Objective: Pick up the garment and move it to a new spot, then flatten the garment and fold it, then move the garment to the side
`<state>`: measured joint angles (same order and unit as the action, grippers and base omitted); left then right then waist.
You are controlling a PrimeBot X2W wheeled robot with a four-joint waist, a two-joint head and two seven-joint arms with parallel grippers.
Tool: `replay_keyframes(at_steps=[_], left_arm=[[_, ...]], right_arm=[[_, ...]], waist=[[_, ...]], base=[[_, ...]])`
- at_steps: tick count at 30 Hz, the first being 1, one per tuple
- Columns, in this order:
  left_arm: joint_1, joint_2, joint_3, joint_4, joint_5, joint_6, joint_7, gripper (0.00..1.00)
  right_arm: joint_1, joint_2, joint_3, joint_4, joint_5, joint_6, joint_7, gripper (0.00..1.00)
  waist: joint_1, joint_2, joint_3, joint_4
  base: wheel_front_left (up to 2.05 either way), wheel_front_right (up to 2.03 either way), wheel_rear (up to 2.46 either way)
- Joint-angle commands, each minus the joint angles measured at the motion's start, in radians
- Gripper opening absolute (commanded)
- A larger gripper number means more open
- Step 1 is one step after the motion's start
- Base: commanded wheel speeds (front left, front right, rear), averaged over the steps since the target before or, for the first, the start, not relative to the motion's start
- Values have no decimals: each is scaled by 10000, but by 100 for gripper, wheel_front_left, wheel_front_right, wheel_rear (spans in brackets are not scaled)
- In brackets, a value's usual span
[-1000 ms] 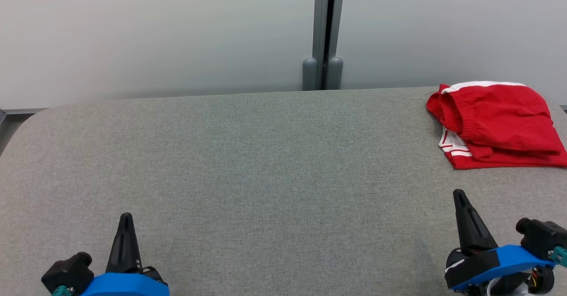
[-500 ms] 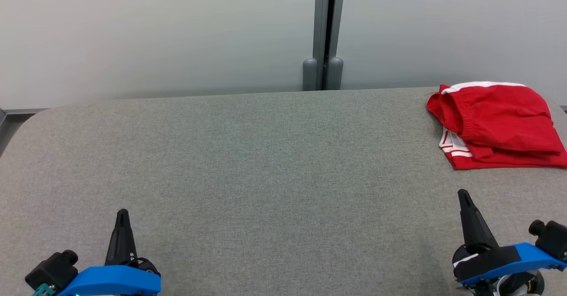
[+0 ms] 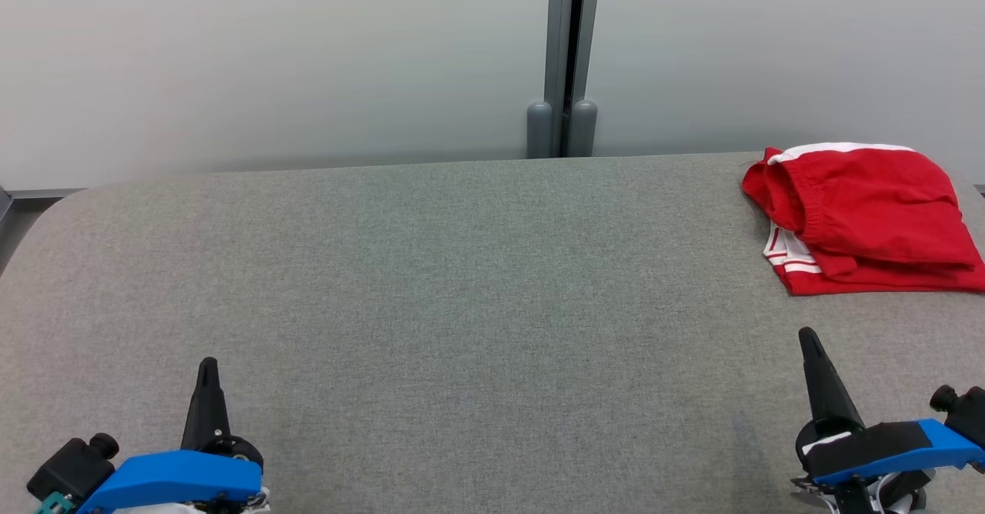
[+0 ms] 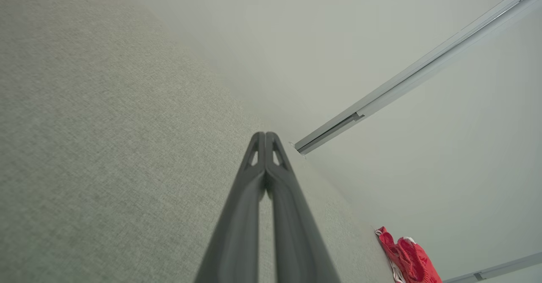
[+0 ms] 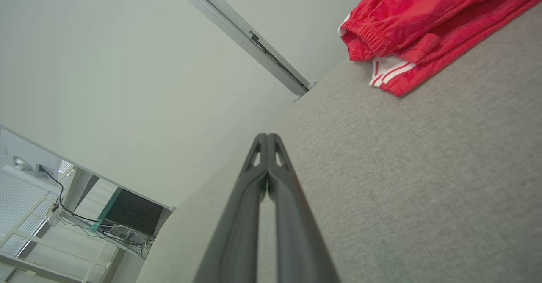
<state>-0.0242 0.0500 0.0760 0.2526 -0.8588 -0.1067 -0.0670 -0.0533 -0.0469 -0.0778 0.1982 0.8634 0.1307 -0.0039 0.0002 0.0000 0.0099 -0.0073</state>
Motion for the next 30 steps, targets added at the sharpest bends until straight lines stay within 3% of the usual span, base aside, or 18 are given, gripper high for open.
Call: replay_keyframes(at_steps=[1, 30], left_arm=[[-283, 16, 38, -132, -404, -63, 92, 0], [-563, 12, 222, -121, -3664, -162, 890, 0]], right_arm=[[-297, -36, -57, -79, 423, 0, 74, 0], [-445, -45, -203, 174, 3655, 1, 585, 0]], waist=[[-1, 0, -2, 2], [-1, 0, -27, 29]], base=[[0, 0, 0], [0, 0, 0]])
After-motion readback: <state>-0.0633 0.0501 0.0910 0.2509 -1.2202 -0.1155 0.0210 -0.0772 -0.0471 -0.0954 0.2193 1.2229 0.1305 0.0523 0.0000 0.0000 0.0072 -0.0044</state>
